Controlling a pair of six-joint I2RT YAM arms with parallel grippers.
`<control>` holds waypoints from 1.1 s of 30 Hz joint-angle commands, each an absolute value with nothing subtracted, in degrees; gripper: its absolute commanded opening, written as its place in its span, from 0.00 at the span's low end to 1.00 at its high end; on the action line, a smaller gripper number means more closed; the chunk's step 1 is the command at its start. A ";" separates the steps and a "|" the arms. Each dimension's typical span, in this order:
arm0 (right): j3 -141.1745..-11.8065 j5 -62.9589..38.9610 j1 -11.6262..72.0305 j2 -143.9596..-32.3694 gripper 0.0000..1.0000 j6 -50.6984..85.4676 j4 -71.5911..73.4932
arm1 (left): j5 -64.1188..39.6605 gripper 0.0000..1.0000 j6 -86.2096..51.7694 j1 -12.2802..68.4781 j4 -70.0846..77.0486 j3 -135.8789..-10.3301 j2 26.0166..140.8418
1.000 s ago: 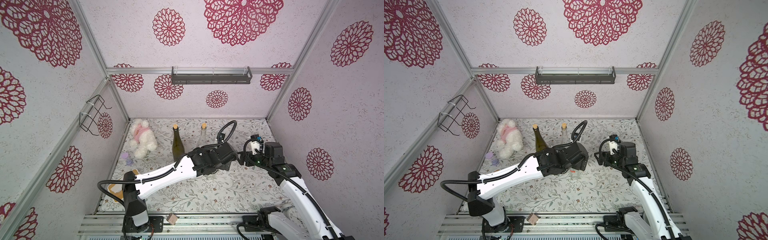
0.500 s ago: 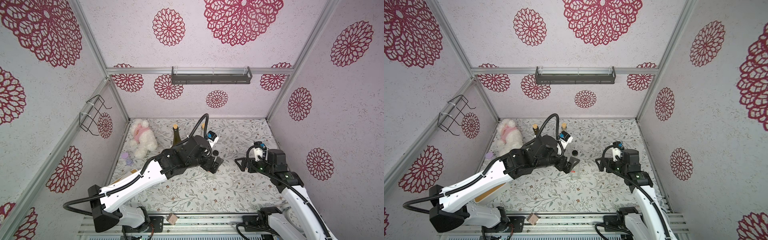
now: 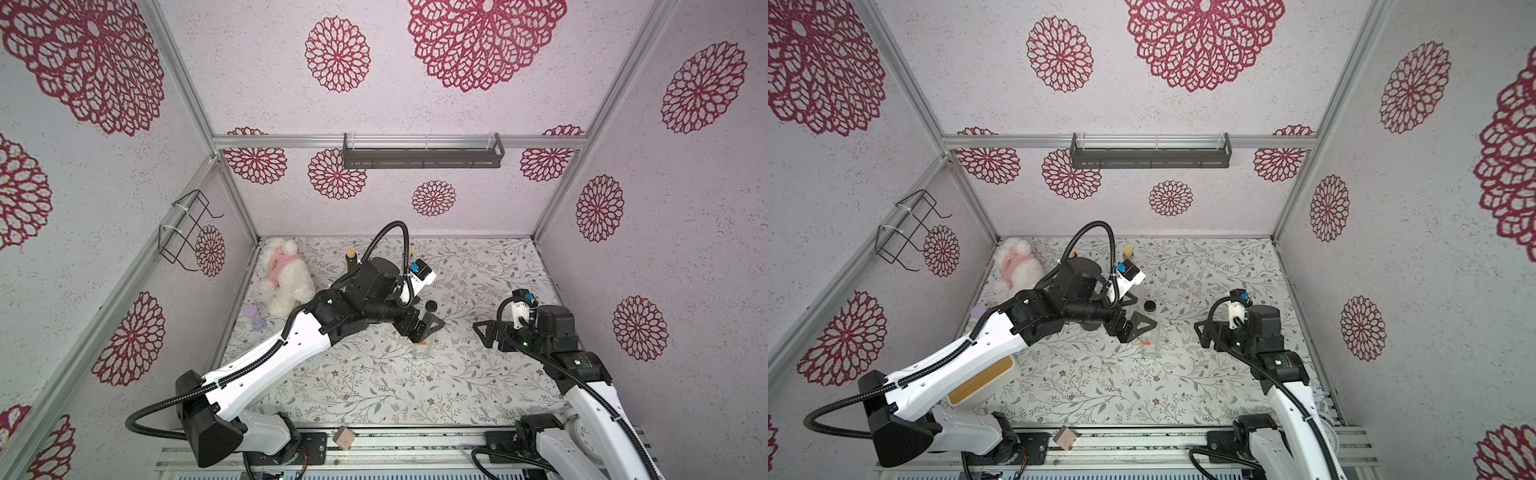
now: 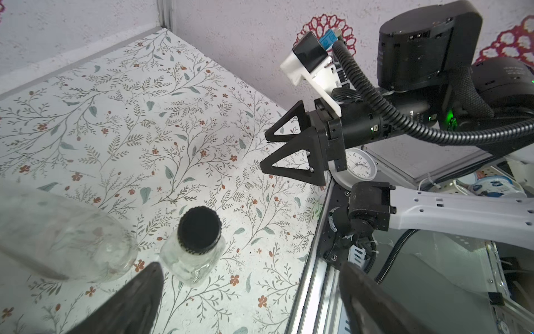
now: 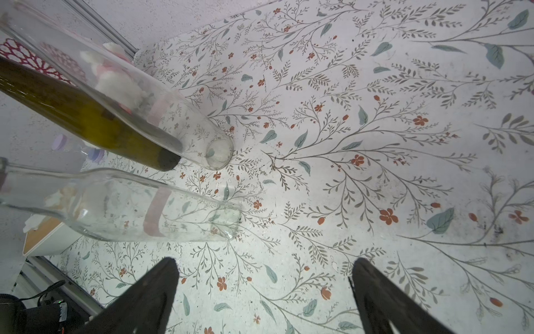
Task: Remove the label from the bottle
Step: Adjust the bottle at the center of the board.
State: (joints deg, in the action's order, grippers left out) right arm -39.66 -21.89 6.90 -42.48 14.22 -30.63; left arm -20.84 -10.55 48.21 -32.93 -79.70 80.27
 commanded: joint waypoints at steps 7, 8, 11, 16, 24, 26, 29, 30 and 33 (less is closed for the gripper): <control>-39.37 -20.41 6.57 -38.80 0.96 15.83 -29.68 | -26.86 0.97 -7.72 45.20 -28.43 -79.79 82.12; -39.14 -20.10 6.58 -38.23 0.96 15.98 -29.17 | -27.26 0.97 -7.73 44.98 -28.39 -79.89 82.20; -39.35 -19.42 6.57 -38.68 0.96 15.68 -29.49 | -28.03 0.97 -7.46 44.75 -28.28 -79.59 82.50; -39.20 -20.84 6.58 -39.91 0.95 14.53 -29.14 | -28.72 0.98 -6.78 44.39 -27.90 -79.09 83.20; -39.70 -21.51 6.57 -40.16 0.95 14.84 -27.80 | -29.95 1.00 -5.46 44.28 -27.23 -78.73 85.33; -39.73 -21.37 6.59 -40.41 0.95 14.65 -27.99 | -29.97 1.00 -5.30 44.19 -27.55 -78.98 86.18; -39.49 -21.17 6.59 -40.19 0.95 14.75 -28.04 | -30.06 0.99 -5.21 44.27 -27.87 -79.59 87.36; -39.33 -21.18 6.59 -40.08 0.95 14.77 -27.96 | -30.12 0.99 -5.10 44.17 -27.86 -79.71 87.69; -38.95 -21.09 6.55 -39.90 0.95 14.73 -27.86 | -29.99 0.98 -4.76 44.20 -28.03 -80.11 88.64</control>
